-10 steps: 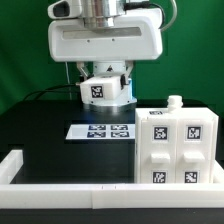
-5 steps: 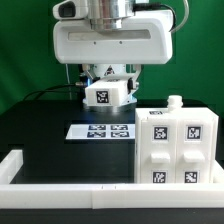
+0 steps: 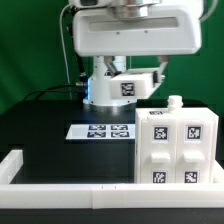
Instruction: Assemble cabinet
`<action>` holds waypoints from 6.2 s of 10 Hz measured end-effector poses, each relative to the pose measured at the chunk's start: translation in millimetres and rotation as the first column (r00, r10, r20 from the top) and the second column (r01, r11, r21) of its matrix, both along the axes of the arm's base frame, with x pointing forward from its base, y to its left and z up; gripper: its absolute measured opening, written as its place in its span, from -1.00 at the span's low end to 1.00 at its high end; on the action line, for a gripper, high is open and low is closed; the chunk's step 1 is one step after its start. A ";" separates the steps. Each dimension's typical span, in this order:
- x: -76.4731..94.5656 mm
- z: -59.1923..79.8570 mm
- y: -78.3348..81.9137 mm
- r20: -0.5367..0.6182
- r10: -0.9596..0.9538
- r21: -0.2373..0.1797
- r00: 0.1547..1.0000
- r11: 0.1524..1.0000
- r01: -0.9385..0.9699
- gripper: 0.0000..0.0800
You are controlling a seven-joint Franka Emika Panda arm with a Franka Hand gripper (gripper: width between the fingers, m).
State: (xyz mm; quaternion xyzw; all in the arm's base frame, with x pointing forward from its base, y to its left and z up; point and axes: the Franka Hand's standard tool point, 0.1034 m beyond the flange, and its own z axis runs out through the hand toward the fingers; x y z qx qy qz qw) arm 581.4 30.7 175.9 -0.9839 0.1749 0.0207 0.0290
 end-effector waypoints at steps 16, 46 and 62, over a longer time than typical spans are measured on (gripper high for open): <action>32.2 -9.1 43.5 0.030 0.061 -0.001 0.998 0.998 -0.061 0.40; 34.3 -17.2 55.8 0.020 -0.773 0.055 0.634 0.634 0.772 0.40; 48.2 18.7 61.7 0.056 -0.612 0.118 0.789 0.788 0.604 0.99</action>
Offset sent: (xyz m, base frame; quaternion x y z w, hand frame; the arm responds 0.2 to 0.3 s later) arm 0.0000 0.0000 0.0000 0.0000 0.0000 0.0000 1.0000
